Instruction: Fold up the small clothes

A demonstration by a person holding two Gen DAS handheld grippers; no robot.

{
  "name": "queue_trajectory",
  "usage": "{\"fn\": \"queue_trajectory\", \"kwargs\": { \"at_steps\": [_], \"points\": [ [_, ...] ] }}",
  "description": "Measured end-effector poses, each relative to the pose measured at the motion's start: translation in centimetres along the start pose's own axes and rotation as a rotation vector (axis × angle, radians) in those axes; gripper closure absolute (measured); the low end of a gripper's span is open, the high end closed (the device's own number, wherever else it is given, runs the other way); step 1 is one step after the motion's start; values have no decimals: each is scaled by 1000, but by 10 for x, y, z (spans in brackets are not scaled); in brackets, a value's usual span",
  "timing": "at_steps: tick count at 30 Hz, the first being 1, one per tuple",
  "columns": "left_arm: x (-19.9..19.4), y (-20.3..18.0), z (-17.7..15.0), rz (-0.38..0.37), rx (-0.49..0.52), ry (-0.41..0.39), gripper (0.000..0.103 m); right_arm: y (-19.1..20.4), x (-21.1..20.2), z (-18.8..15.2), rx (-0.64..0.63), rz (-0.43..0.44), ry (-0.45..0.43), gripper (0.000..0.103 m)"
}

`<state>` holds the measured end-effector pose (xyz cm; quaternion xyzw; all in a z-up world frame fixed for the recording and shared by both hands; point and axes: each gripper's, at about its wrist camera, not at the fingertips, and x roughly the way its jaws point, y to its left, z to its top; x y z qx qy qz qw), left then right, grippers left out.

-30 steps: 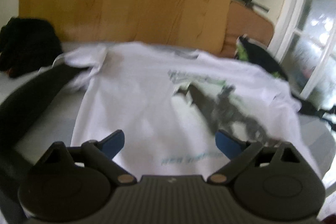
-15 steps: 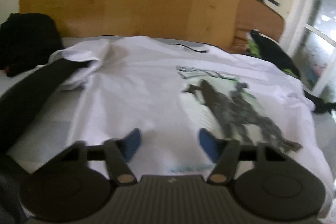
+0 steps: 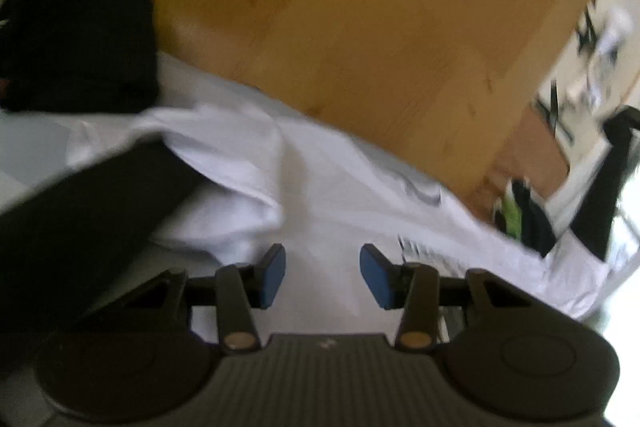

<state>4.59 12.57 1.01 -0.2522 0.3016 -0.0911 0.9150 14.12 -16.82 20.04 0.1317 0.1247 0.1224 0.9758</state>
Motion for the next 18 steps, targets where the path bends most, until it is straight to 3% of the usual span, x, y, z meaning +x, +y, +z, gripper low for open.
{"fn": "queue_trajectory", "kwargs": {
  "at_steps": [4,6,8,10,12,15,18],
  "points": [
    [-10,25,8,-54,-108,-32,61,74,76,-54,-24,159,164,98],
    [-10,24,8,-41,-102,-35,61,98,101,-90,-23,265,283,95],
    [-8,22,7,-42,-85,-27,60,105,115,-116,-11,333,407,94],
    [-8,19,8,-41,-71,-22,59,91,110,-119,-8,336,419,92],
    [-9,17,9,-49,-63,-19,57,61,96,-105,-21,276,362,77],
    [-6,11,9,-62,-41,-9,56,-9,57,-88,-27,93,265,55],
    [0,2,5,-53,3,5,53,-75,38,-94,-50,-114,249,43]
  ]
}}
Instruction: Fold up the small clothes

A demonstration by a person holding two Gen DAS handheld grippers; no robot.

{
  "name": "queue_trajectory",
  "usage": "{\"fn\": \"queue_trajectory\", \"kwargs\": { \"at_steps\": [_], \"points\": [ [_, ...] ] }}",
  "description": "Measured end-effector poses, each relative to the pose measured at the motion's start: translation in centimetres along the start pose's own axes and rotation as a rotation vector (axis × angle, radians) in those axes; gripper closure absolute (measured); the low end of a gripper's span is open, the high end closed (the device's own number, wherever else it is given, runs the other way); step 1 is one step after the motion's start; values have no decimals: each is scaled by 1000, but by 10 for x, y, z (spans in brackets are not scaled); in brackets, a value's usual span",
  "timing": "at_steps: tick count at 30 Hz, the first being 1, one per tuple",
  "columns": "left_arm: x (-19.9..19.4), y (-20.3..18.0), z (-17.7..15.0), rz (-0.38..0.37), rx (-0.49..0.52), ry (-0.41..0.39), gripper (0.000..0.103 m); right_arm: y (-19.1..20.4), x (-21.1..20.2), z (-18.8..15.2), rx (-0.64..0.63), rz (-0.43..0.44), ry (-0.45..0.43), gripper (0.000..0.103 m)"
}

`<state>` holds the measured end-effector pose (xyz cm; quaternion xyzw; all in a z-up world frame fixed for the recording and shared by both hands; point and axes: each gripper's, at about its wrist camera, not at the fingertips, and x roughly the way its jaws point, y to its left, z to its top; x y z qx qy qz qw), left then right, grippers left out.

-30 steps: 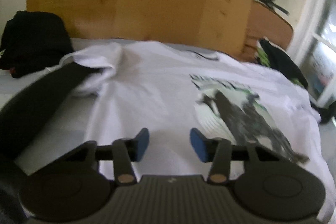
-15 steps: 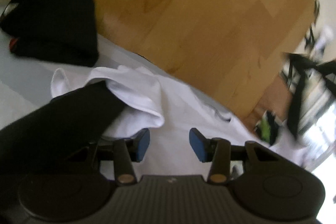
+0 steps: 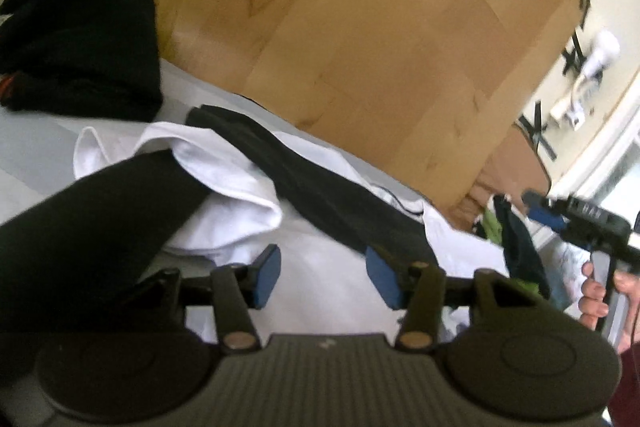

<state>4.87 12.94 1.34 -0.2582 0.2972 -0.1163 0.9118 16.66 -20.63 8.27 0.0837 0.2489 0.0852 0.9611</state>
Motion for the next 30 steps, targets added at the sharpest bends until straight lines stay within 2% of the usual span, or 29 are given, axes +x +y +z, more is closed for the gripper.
{"fn": "queue_trajectory", "kwargs": {
  "at_steps": [2,4,5,6,8,11,13,14,15,16,18,19,21,22,24,25,26,27,28,30],
  "points": [
    [3,-5,-4,16,34,11,52,-32,4,-16,45,-53,45,40],
    [9,-8,-7,24,63,21,50,-54,17,-33,79,-52,110,38],
    [10,-9,-9,31,76,25,50,-58,26,-40,73,-50,136,45],
    [13,-10,-10,41,90,29,48,-58,35,-45,59,-49,154,93],
    [18,-11,-14,79,112,44,48,-58,52,-49,28,-66,171,96],
    [20,-12,-16,95,124,36,49,-62,78,-40,-51,-215,123,96],
    [20,-14,-17,102,134,32,48,-59,80,-40,-84,-214,119,91],
    [20,-15,-17,100,135,31,47,-55,77,-40,-122,-216,119,84],
    [18,-15,-18,91,131,30,45,-52,69,-40,-148,-220,107,63],
    [17,-14,-18,78,122,27,44,-52,59,-41,-143,-223,85,56],
    [14,-10,-15,55,99,15,43,-52,26,-40,-87,-174,13,56],
    [12,-9,-14,47,89,9,43,-53,6,-45,-50,-103,-2,56],
    [8,-8,-12,36,75,-5,43,-51,-16,-63,0,-13,18,59],
    [5,-7,-11,34,71,-17,43,-50,-20,-77,-10,7,63,60],
    [-5,-6,-8,27,54,-58,43,-47,-14,-98,-95,-58,161,56],
    [-14,-4,-6,23,42,-81,43,-52,-19,-102,-91,-62,133,56],
    [-23,-3,-5,27,30,-106,43,-54,-21,-97,-58,-77,156,60],
    [-35,-2,-5,31,25,-135,42,-51,-23,-90,-34,-108,175,70],
    [-47,-1,-7,39,28,-161,39,-40,-26,-84,-64,-120,158,71],
    [-70,4,-12,84,54,-205,37,2,-30,-74,-215,-76,90,71]
  ]
}}
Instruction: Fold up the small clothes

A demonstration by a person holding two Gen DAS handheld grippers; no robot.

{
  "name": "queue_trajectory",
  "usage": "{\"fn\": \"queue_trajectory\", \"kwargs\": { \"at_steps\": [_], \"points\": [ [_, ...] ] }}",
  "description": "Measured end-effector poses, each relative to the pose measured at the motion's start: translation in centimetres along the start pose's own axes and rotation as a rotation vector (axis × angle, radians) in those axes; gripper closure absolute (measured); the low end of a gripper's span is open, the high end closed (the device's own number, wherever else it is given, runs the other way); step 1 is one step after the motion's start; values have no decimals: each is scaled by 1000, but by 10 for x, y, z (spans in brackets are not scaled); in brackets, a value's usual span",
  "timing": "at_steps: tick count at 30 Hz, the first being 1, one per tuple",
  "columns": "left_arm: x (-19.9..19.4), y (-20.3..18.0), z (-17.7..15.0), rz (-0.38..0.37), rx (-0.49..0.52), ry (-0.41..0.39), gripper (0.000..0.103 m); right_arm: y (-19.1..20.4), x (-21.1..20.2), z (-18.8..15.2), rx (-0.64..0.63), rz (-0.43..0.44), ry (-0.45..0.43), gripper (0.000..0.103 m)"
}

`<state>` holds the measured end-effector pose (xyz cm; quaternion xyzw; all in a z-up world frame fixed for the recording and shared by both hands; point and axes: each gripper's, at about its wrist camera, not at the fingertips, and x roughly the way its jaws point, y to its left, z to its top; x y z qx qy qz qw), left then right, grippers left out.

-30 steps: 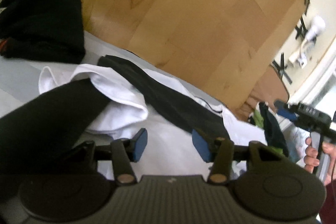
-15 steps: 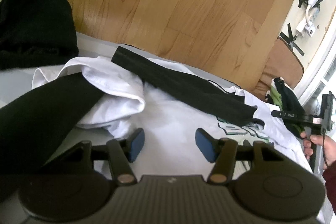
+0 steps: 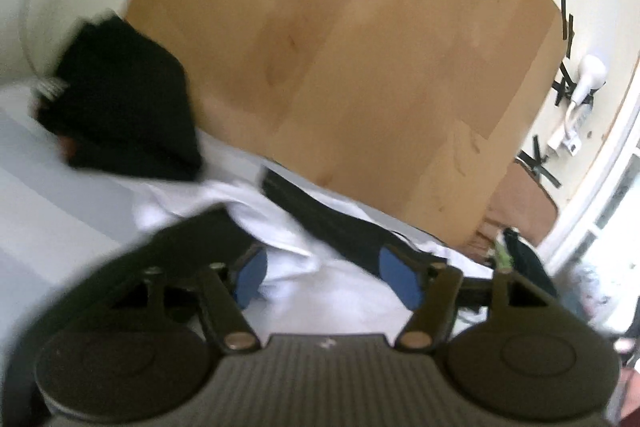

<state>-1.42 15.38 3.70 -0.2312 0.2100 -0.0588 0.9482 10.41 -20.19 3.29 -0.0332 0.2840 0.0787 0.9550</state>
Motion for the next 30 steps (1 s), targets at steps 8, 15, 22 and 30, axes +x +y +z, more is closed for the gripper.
{"fn": "queue_trajectory", "kwargs": {
  "at_steps": [8,15,22,30],
  "points": [
    [-75,57,-6,204,-63,-67,33,170,89,55,-219,277,-55,66],
    [-65,64,-23,208,-59,34,37,250,151,61,-370,212,4,100],
    [-39,90,-14,120,-202,93,95,221,88,50,-353,277,-15,92],
    [-74,92,47,-56,-355,-41,95,228,16,34,-239,626,-70,37]
  ]
}}
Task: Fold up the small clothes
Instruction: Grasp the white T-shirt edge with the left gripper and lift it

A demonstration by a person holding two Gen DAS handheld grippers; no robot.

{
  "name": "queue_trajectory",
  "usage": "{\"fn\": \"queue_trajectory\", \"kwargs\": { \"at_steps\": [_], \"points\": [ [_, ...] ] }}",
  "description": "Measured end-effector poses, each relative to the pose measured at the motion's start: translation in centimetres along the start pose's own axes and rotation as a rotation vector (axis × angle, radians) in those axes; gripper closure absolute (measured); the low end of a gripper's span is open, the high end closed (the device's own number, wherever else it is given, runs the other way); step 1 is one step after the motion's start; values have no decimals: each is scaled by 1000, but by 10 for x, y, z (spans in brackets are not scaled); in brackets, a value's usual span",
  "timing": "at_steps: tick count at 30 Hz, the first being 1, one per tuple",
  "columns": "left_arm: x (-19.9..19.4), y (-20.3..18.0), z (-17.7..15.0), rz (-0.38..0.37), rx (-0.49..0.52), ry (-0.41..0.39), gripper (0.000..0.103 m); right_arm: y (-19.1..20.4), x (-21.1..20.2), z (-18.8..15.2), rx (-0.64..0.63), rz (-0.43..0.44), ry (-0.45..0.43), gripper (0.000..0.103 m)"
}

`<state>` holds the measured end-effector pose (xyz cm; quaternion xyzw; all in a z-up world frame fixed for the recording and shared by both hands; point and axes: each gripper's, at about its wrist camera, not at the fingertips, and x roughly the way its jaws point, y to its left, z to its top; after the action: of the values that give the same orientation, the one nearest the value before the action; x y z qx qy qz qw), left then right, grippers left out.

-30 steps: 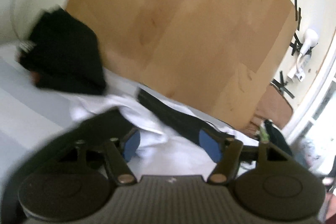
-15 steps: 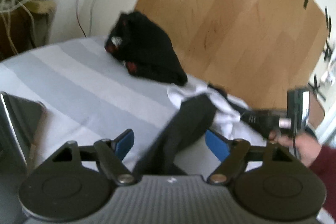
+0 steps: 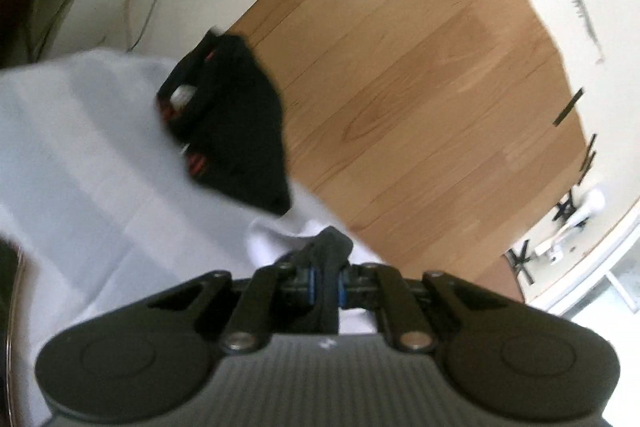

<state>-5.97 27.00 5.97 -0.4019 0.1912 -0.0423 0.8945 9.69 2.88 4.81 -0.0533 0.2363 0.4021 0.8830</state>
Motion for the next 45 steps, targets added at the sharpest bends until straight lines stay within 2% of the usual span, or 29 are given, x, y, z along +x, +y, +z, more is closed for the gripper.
{"fn": "queue_trajectory", "kwargs": {
  "at_steps": [1,2,3,5,8,9,10,11,12,14,15,16,18,21,22,24,25,26,30,33,36,38,41,42,43,45],
  "points": [
    [-1,-10,3,-3,16,-8,95,6,-4,1,47,98,-23,33],
    [0,-18,5,-7,32,-8,95,12,-5,1,79,169,-40,25],
    [2,-28,5,-11,46,-5,95,20,-3,2,99,228,-51,23],
    [8,-44,3,-22,63,4,95,34,8,1,117,288,-64,23],
    [15,-69,-4,-34,88,18,95,48,35,1,167,324,-53,24],
    [17,-76,-6,-36,93,22,95,52,45,2,195,351,-41,40],
    [17,-85,-7,-38,102,26,95,54,50,3,211,377,-28,62],
    [16,-93,-9,-35,117,27,94,55,55,6,224,400,-5,96],
    [16,-99,-10,-24,138,25,89,54,53,9,225,397,18,99],
    [11,-111,-10,-2,190,8,71,42,39,18,159,346,12,99],
    [8,-114,-8,-1,209,-11,56,31,27,23,106,313,0,99],
    [3,-117,-6,5,233,-45,49,16,13,30,65,264,-8,99],
    [3,-121,-2,26,258,-87,48,-27,-15,48,30,124,-27,99],
    [24,-120,1,47,241,-64,48,-100,-44,69,48,-132,-43,95],
    [37,-120,-2,62,249,-50,48,-127,-51,70,22,-293,-50,91],
    [65,-120,-7,123,282,-20,48,-164,-49,59,-80,-611,-16,64],
    [82,-117,-11,161,293,8,48,-185,-48,48,-82,-759,17,55],
    [98,-114,-14,188,298,39,48,-203,-49,37,-36,-824,53,44],
    [147,-91,-21,257,268,149,48,-228,-75,-4,152,-642,18,41],
    [174,-80,-22,252,223,202,48,-224,-77,-21,169,-583,13,41],
    [198,-85,-25,247,240,242,48,-216,-76,-26,148,-507,18,40],
    [217,-92,-27,248,271,264,48,-221,-72,-22,171,-502,17,39],
    [238,-101,-33,261,298,271,51,-250,-62,-15,314,-522,6,39],
    [245,-102,-34,275,308,267,54,-265,-54,-12,385,-531,12,40],
    [251,-101,-36,287,312,262,63,-277,-46,-12,450,-534,22,40],
    [259,-94,-38,293,285,255,73,-297,-29,-12,536,-522,40,43]
  ]
}}
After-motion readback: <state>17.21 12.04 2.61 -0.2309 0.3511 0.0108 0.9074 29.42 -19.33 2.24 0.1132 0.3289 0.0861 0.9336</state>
